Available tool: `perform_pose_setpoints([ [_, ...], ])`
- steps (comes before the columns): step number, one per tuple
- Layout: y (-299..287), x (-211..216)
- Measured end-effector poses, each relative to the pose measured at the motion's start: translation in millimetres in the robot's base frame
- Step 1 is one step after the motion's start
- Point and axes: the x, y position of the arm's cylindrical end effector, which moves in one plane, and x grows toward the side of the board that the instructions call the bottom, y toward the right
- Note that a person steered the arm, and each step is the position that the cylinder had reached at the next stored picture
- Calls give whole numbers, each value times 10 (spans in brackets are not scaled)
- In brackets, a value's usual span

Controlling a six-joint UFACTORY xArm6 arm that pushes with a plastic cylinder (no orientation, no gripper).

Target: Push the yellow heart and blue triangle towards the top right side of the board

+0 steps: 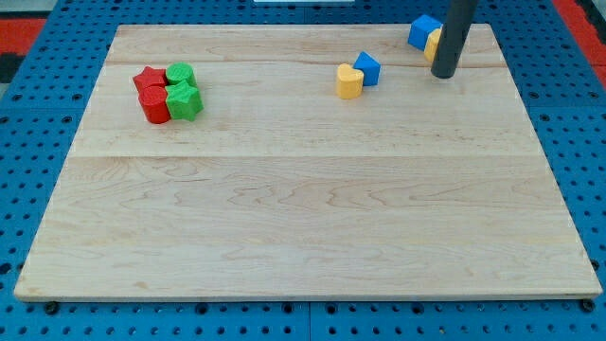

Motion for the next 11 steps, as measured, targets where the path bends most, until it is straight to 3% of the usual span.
perform_pose_setpoints([
  [2, -1115, 366],
  [3, -1696, 180],
  [4, -1830, -95],
  [5, -1709, -178],
  [8, -1658, 113],
  [11, -1156, -31],
])
